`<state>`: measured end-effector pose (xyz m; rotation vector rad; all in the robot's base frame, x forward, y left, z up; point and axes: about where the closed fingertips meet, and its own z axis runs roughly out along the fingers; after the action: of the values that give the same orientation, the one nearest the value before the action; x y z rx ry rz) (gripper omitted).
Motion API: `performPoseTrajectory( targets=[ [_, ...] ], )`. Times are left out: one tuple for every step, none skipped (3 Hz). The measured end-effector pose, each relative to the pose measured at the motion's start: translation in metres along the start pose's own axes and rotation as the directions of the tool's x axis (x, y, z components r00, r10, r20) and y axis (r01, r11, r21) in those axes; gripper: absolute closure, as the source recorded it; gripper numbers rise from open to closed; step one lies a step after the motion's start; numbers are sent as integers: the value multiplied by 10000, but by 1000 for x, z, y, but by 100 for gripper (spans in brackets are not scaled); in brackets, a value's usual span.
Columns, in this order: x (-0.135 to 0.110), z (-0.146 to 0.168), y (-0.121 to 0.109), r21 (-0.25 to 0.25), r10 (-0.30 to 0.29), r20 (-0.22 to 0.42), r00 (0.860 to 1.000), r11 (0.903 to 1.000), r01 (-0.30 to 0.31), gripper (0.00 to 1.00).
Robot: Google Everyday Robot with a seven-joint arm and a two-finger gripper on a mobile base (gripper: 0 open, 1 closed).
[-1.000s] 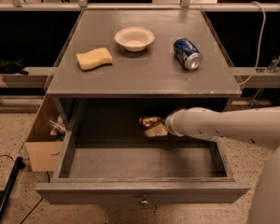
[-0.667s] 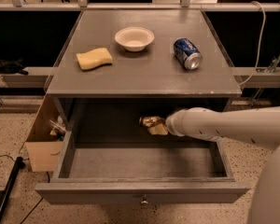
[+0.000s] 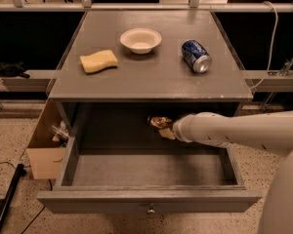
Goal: Pick orange can from top drawer and place on counter
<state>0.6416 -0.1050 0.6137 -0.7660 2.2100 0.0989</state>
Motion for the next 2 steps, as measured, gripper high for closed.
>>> performPoseTrajectory(
  targets=[
    [0,0,0,0,0,0,10000,10000,0,84],
    [0,0,0,-1,-1,1,10000,10000,1,100]
  ],
)
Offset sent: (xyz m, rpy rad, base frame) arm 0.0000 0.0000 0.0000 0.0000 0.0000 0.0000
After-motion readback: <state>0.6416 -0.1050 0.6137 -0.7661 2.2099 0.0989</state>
